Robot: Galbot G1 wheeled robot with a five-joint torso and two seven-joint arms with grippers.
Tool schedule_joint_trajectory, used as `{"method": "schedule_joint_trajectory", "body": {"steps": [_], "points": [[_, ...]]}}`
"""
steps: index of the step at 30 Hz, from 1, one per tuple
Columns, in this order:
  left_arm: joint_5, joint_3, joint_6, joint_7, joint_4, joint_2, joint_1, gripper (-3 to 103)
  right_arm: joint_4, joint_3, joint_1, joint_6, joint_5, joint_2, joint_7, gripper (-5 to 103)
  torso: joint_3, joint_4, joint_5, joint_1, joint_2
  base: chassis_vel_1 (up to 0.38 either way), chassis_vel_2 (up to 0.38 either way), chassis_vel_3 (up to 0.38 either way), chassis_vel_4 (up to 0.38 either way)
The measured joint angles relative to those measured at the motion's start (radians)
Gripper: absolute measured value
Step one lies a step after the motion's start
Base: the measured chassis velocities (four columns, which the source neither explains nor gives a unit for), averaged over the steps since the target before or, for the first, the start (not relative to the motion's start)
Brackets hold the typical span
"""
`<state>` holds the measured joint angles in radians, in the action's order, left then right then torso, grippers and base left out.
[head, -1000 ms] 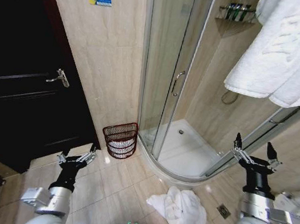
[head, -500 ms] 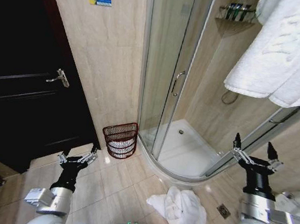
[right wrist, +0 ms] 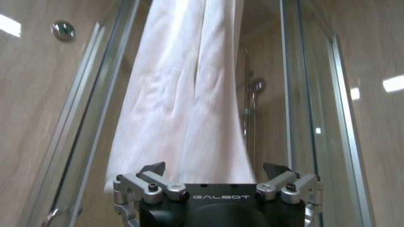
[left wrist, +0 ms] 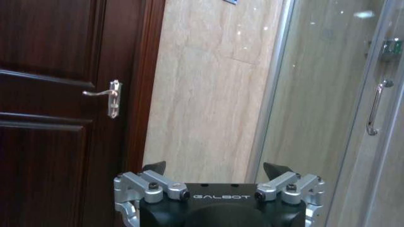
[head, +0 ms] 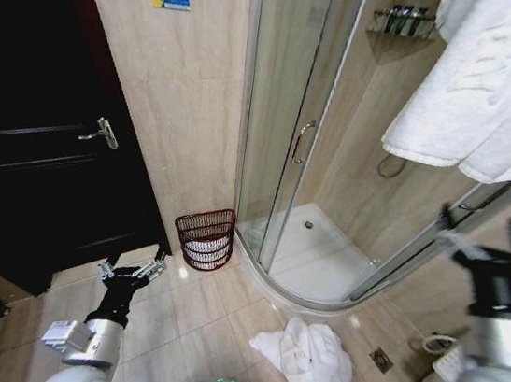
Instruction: Discard the used towel into the hamper.
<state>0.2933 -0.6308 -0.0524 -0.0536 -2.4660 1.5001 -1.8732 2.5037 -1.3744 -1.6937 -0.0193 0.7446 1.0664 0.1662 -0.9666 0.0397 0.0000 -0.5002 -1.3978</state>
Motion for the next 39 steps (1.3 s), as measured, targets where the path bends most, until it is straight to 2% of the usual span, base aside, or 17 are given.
{"method": "schedule_joint_trajectory", "body": {"steps": [1,2,4,5,8,9,11,12,15,16,17,19,23,26,27,31,39], "points": [[0.000,0.000,0.000,0.000,0.000,0.000,0.000,100,0.000,-0.046,0.002,-0.006,0.041,-0.049,-0.003,100,0.000,-0.0005,0.0009,0.000,0.000,0.000,0.000,0.000,0.000],[0.000,0.000,0.000,0.000,0.000,0.000,0.000,100,0.000,-0.046,0.002,-0.006,0.041,-0.049,-0.003,100,0.000,-0.0005,0.0009,0.000,0.000,0.000,0.000,0.000,0.000],[0.000,0.000,0.000,0.000,0.000,0.000,0.000,100,-0.001,-0.122,0.020,0.002,0.106,-0.156,-0.021,100,0.000,-0.0002,0.0005,0.000,0.000,0.000,0.000,0.000,0.000],[0.000,0.000,0.000,0.000,0.000,0.000,0.000,100,-0.001,-0.122,0.020,0.002,0.106,-0.156,-0.021,100,0.000,-0.0002,0.0005,0.000,0.000,0.000,0.000,0.000,0.000],[0.001,-0.001,-0.001,0.000,0.000,0.000,0.000,100,-0.040,-0.275,0.049,0.020,0.217,-0.345,-0.053,100,0.000,0.0004,-0.0008,0.000,0.000,0.000,0.000,0.000,0.000],[0.001,-0.001,-0.001,0.000,0.000,0.000,0.000,100,-0.040,-0.275,0.049,0.020,0.217,-0.345,-0.053,100,0.000,0.0004,-0.0008,0.000,0.000,0.000,0.000,0.000,0.000],[0.001,-0.001,-0.001,0.000,0.000,0.000,0.000,100,-0.107,-0.384,0.055,0.004,0.293,-0.459,-0.058,100,0.000,-0.0005,0.0012,0.000,0.000,0.000,0.000,0.000,0.000],[0.001,-0.001,-0.001,0.000,0.000,0.000,0.000,100,-0.107,-0.384,0.055,0.004,0.293,-0.459,-0.058,100,0.000,-0.0005,0.0012,0.000,0.000,0.000,0.000,0.000,0.000],[0.001,-0.001,-0.001,0.000,0.000,0.000,0.000,100,-0.250,-0.469,0.070,-0.010,0.341,-0.625,-0.063,100,0.000,0.0000,0.0000,0.000,0.000,0.000,0.000,0.000,0.000],[0.001,-0.001,-0.001,0.000,0.000,0.000,0.000,100,-0.250,-0.469,0.070,-0.010,0.341,-0.625,-0.063,100,0.000,0.0000,0.0000,0.000,0.000,0.000,0.000,0.000,0.000],[0.001,-0.001,-0.001,0.000,0.000,0.000,0.000,100,-0.328,-0.489,0.078,-0.011,0.349,-0.698,-0.068,100,0.000,0.0001,0.0007,0.000,0.000,0.000,0.000,0.000,0.000],[0.001,-0.001,-0.001,0.000,0.000,0.000,0.000,100,-0.436,-0.496,0.097,-0.010,0.350,-0.800,-0.084,100,0.000,0.0002,-0.0003,0.000,0.000,0.000,0.000,0.000,0.000],[0.001,-0.001,-0.001,0.000,0.000,0.000,0.000,100,-0.532,-0.464,0.152,-0.008,0.345,-0.881,-0.105,100,0.000,0.0000,0.0005,0.000,0.000,0.000,0.000,0.000,0.000],[0.001,-0.001,-0.001,0.000,0.000,0.000,0.000,100,-0.674,-0.371,0.257,0.003,0.339,-1.006,-0.124,100,0.000,0.0001,-0.0001,0.000,0.000,0.000,0.000,0.000,0.000],[0.001,-0.001,-0.001,0.000,0.000,0.000,0.000,100,-0.674,-0.371,0.257,0.003,0.339,-1.006,-0.124,100,0.000,0.0001,-0.0001,0.000,0.000,0.000,0.000,0.000,0.000],[0.001,-0.001,-0.001,0.000,0.000,0.000,0.000,100,-0.841,-0.350,0.273,0.031,0.339,-1.162,-0.142,100,0.000,-0.0002,-0.0004,0.000,0.000,0.000,0.000,0.000,0.000],[0.001,-0.001,-0.001,0.000,0.000,0.000,0.000,100,-0.980,-0.366,0.235,0.043,0.390,-1.298,-0.141,100,0.000,-0.0002,0.0003,0.000,0.000,0.000,0.000,0.000,0.000]]}}
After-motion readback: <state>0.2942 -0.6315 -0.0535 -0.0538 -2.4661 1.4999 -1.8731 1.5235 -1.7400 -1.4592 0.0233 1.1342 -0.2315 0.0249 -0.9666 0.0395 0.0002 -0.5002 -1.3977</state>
